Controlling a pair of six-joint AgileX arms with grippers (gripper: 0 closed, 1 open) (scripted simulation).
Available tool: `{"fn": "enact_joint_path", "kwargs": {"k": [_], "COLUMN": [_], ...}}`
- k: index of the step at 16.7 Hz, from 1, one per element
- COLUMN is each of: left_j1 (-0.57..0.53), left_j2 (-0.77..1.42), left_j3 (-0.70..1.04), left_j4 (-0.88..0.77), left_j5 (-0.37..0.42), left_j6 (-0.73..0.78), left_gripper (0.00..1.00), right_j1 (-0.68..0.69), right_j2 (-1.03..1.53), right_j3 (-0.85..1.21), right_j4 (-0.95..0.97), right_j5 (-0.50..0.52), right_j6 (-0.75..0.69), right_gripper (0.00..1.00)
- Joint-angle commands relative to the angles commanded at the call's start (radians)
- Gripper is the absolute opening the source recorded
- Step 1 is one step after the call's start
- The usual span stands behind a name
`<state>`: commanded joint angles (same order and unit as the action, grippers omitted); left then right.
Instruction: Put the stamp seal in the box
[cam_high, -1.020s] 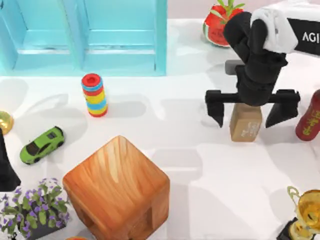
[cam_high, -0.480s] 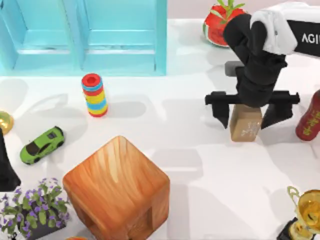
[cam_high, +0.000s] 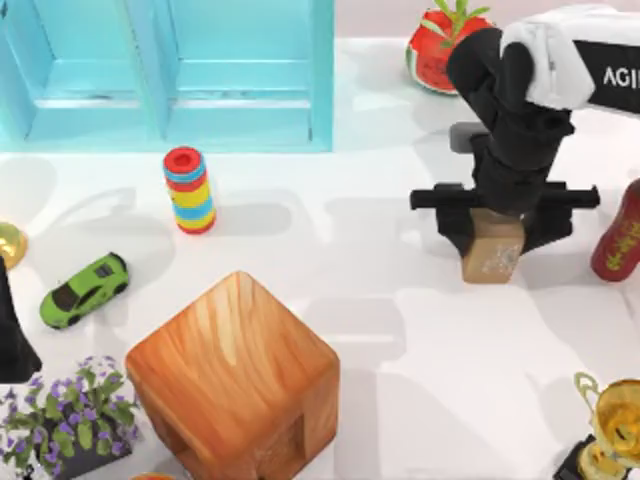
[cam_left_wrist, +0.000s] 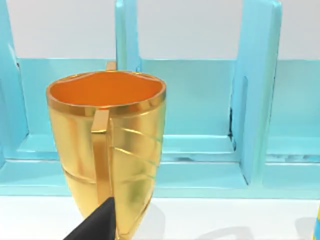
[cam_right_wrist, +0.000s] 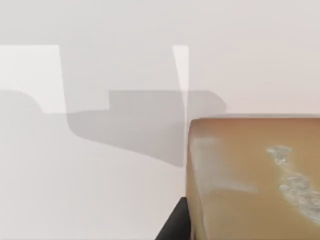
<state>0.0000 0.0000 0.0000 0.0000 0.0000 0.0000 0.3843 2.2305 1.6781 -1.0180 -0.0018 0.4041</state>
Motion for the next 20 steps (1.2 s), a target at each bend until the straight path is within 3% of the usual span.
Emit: {"fn": "enact_joint_path", "kwargs": {"k": [11,20], "left_j1": [0.000,0.000], "left_j2": [0.000,0.000], "left_j3": [0.000,0.000], "left_j4": [0.000,0.000], "left_j5": [0.000,0.000], "left_j6": [0.000,0.000], "left_gripper": [1.00,1.00], "right_j1": [0.005,0.004], "right_j2": [-0.002,-0.048], "right_j3": [0.006,0.246], "right_j4": [-0.015,-0.283], "right_j5": [0.003,0.005], "right_j6": [-0.004,-0.008], "right_gripper": [0.00,0.00]}}
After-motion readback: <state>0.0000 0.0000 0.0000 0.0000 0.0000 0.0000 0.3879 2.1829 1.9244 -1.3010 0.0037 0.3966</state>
